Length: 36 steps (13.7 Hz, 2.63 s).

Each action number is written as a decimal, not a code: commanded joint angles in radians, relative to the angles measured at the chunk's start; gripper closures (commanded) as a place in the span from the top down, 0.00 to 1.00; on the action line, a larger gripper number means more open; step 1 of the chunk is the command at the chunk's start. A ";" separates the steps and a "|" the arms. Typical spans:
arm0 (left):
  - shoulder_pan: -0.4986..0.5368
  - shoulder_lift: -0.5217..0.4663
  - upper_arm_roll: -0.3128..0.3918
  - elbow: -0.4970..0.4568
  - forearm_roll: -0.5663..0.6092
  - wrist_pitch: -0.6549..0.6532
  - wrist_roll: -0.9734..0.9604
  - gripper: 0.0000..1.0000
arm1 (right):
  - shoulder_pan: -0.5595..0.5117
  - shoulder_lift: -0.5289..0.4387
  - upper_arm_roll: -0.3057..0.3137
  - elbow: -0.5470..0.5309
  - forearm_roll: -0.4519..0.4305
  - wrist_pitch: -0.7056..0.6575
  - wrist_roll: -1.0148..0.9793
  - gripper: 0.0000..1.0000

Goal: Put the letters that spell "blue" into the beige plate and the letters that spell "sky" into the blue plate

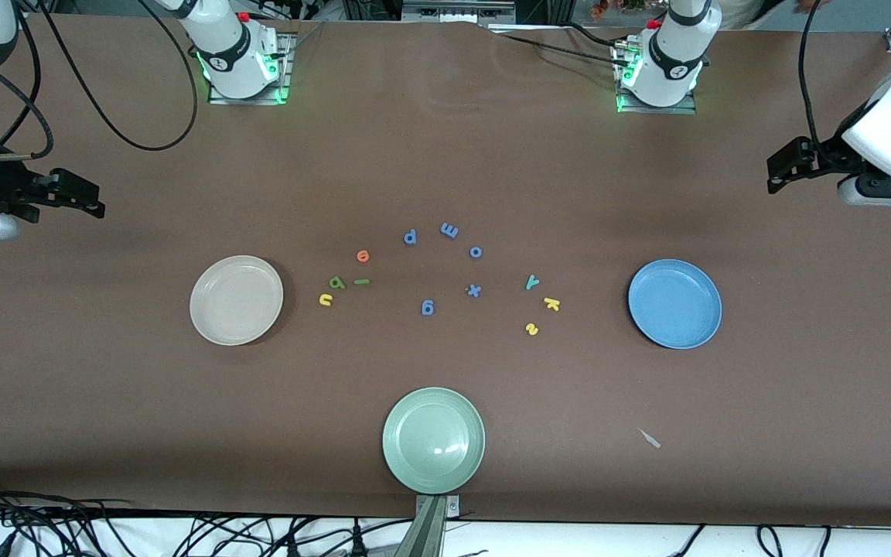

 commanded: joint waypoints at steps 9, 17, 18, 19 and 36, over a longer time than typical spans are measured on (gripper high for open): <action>-0.145 0.358 -0.072 0.142 0.016 0.025 -0.179 1.00 | 0.041 0.042 0.009 0.026 -0.043 -0.018 -0.017 1.00; -0.243 0.579 -0.072 0.141 0.017 0.262 -0.784 1.00 | 0.079 0.013 -0.037 0.055 -0.031 -0.122 -0.059 1.00; -0.249 0.603 -0.074 0.145 0.013 0.272 -0.855 1.00 | 0.079 0.013 -0.040 0.055 -0.003 -0.122 -0.079 1.00; -0.258 0.625 -0.074 0.141 0.005 0.316 -0.961 1.00 | 0.079 0.016 -0.049 0.049 0.033 -0.112 -0.078 1.00; -0.320 0.713 -0.071 -0.077 0.001 0.783 -1.656 0.85 | 0.270 0.293 -0.040 -0.267 0.129 0.604 0.190 1.00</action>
